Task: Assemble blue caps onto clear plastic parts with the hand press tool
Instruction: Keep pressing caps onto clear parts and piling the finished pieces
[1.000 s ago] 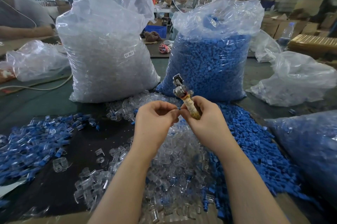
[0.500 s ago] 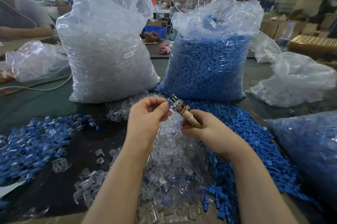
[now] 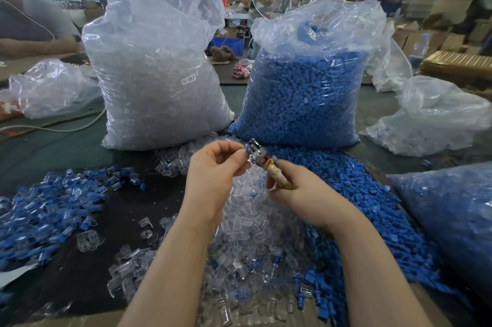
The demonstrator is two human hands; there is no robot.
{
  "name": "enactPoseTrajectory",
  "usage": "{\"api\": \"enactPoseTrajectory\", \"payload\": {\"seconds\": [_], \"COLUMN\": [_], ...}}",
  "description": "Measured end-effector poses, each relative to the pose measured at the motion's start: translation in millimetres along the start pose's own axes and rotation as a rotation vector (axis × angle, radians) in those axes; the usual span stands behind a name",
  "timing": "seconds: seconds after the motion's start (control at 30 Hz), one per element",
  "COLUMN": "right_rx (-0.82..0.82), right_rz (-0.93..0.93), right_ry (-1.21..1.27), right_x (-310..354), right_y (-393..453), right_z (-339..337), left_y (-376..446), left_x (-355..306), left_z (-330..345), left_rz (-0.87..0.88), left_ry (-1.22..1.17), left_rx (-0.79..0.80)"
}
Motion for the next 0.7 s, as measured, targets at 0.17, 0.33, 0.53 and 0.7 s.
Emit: {"api": "enactPoseTrajectory", "payload": {"seconds": [0.17,0.33,0.53,0.7], "right_rx": [-0.053,-0.079,-0.118,-0.289], "right_rz": [-0.005,0.002,0.077,0.300], "right_ry": [0.008,-0.045,-0.188,-0.375], "right_x": [3,5,-3,-31], "right_y": [-1,-1,3,5], "right_z": [-1,-2,-6,-26], "left_y": [0,1,5,1], "left_x": [-2,0,7,33], "left_z": [0,0,-27,-100], "left_rz": [0.007,-0.018,-0.143,-0.364], "left_ry": [0.008,0.023,-0.093,-0.562], "left_rx": [-0.006,-0.020,-0.203,-0.732]}}
Point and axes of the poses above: each hand's wrist, its own y-axis towards the middle knuckle, its own z-axis out of the palm, x = y × z, the point moved 7 cm from there along y, towards the middle knuckle, and after that the axes turned 13 degrees about z, right-handed, at the moved point
